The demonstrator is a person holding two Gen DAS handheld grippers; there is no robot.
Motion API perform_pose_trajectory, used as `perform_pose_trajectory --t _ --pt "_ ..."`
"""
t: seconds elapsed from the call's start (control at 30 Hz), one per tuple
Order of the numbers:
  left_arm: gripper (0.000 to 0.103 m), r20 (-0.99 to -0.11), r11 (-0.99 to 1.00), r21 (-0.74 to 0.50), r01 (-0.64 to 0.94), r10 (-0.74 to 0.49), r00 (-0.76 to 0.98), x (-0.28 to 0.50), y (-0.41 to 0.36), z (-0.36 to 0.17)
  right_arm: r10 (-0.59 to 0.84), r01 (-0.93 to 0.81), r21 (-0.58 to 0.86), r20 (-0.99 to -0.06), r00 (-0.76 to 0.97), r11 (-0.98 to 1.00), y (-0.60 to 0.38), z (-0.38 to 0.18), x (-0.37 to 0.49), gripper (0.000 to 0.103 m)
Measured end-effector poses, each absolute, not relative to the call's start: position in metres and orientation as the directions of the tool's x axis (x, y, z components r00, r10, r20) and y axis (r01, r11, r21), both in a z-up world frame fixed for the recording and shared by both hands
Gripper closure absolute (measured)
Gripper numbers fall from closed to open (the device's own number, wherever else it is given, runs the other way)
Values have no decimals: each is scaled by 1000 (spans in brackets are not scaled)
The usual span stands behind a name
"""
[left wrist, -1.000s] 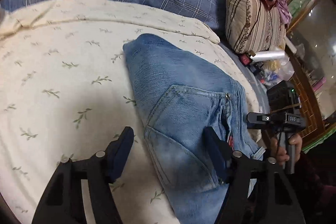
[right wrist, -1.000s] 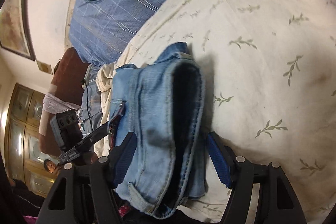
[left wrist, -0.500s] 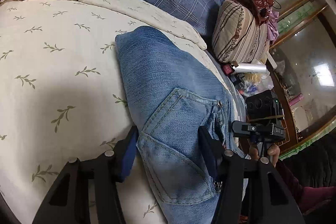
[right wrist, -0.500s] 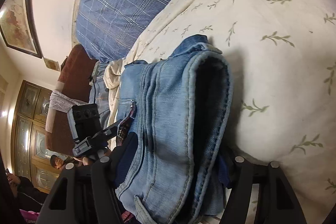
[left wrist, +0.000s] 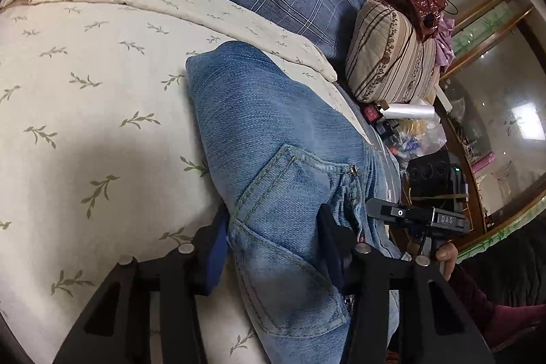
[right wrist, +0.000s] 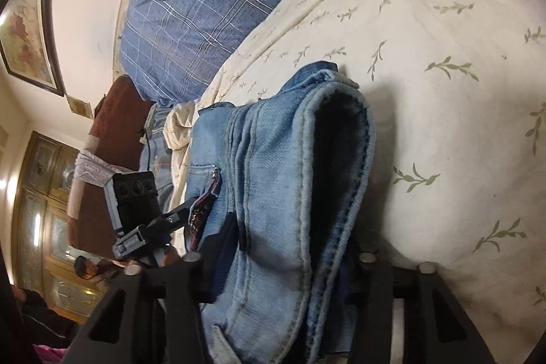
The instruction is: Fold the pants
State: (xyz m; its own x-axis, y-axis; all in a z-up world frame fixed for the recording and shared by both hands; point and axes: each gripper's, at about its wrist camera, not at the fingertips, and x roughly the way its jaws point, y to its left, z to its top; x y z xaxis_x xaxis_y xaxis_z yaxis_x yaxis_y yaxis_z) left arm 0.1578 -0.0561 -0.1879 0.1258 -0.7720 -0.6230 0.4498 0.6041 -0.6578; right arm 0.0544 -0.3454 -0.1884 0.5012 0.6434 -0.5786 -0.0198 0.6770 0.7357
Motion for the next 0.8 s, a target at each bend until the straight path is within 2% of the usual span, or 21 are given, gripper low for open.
perform_pose_trajectory --t 0.27,0.43,0.8 --pt "60 -638 627 -622 469 -753 160 153 -55 -166 632 -47 728 -558 537 684 -339 -167 51 63" --pt "60 -628 646 -603 468 -746 220 157 -43 -138 642 -82 724 -547 537 685 -328 -141 58 63" --pt "60 -664 721 -532 444 -681 309 196 -14 -72 663 -159 709 -522 537 687 -295 -82 101 63"
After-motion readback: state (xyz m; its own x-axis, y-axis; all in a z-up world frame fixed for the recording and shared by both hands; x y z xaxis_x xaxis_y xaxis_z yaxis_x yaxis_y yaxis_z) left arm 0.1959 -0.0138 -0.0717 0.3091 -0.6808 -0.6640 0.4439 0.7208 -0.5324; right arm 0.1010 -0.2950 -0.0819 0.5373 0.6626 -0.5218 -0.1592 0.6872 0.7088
